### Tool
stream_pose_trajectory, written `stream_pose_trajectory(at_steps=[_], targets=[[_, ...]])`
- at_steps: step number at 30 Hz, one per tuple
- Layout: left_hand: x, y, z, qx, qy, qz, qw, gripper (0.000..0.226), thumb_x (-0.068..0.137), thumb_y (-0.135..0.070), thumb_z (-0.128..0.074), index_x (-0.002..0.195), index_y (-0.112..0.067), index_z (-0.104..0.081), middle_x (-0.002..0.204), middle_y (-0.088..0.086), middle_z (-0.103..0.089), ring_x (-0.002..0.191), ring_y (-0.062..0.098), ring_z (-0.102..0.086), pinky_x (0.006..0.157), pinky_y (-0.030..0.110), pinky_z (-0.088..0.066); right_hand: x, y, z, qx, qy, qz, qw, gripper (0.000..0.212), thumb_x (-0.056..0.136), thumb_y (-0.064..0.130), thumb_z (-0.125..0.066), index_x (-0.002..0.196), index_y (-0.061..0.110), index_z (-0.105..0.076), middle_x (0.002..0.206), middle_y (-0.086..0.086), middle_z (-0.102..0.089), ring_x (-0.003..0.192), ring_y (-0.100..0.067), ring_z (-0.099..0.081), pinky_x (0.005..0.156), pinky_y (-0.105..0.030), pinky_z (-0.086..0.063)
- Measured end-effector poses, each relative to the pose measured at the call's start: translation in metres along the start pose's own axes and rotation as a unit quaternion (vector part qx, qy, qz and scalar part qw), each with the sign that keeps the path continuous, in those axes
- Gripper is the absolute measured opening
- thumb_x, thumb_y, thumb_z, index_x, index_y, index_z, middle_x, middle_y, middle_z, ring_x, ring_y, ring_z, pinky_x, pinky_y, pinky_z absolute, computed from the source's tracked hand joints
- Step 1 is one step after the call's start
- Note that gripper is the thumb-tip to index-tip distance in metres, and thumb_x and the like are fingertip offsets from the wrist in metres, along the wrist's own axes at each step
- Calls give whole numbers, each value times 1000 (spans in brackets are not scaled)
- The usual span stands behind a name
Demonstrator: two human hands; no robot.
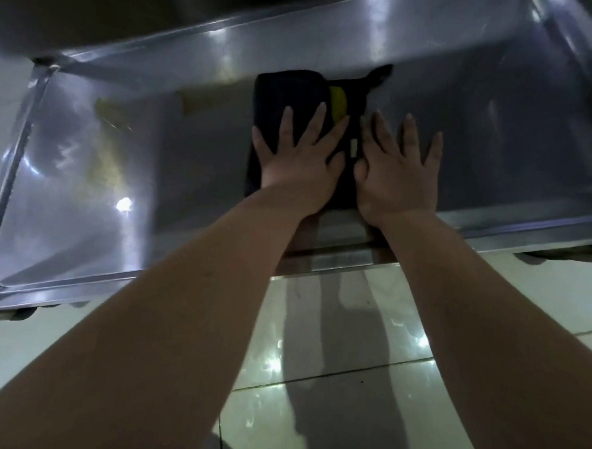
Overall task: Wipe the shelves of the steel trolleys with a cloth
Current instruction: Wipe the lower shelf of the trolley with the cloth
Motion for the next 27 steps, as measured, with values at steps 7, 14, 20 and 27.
stream_pose_trajectory(at_steps=[7,14,20,27], targets=[[26,26,11,-4,2,-23,1000,53,98,-56,-21,149,-53,-6,162,-17,4,150,21,7,114,63,6,1,-4,1,20,-13,1,1000,54,102,37,-24,156,31,-17,163,10,-12,151,-27,-3,117,-56,5],[2,143,19,-56,-18,209,976,53,97,-54,-23,149,-48,-15,163,-14,-2,150,23,4,115,61,4,4,-2,-2,38,-17,-8,999,54,101,39,-25,154,33,-20,163,11,-13,151,-28,-3,117,-57,5],[8,111,13,-51,-8,226,973,53,97,-51,-21,148,-53,-8,162,-15,4,149,27,9,110,67,9,2,4,-3,20,-19,-6,1000,54,101,38,-25,155,30,-19,164,9,-11,150,-32,-3,116,-62,4],[1,0,-2,-17,-5,1,1000,56,94,-57,-17,148,-54,0,162,-15,6,149,26,12,110,63,14,4,1,0,7,2,-2,1000,57,100,38,-23,156,31,-14,164,10,-8,151,-28,-1,117,-61,4]])
Point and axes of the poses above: each hand's wrist, its own x-axis towards the middle knuckle, its own z-axis out of the back of the hand, y = z × x, the point moved 4 cm from there along x, towards the middle knuckle
